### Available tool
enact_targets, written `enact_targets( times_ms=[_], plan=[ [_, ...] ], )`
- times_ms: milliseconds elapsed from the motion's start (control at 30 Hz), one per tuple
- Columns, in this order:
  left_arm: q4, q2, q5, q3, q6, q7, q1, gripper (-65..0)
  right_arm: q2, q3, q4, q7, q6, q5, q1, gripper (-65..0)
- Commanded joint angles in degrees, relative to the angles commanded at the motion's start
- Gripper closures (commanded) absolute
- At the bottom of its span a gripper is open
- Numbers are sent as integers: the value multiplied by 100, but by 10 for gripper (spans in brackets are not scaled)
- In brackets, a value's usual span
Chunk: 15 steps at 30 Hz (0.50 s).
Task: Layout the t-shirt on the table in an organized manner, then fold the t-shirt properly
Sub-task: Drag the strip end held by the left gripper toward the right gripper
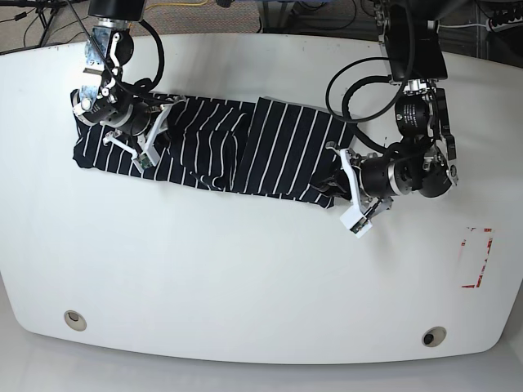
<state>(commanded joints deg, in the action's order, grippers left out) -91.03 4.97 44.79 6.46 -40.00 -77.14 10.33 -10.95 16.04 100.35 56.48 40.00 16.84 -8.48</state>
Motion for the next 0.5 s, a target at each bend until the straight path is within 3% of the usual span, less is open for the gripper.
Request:
enact_targets(
  times_ms=[100,333,500],
  plan=[
    [273,62,0,-44,0,185,-18,-71,0,0,141,0,0,0,0,-109],
    [1538,492,0,-633,0,1301,26,-71,70,0,721,0,0,9,105,-109],
    [2215,571,0,-923,0,1873,114,-71,255,35,1081,0,0,9,176,-116]
  ],
)
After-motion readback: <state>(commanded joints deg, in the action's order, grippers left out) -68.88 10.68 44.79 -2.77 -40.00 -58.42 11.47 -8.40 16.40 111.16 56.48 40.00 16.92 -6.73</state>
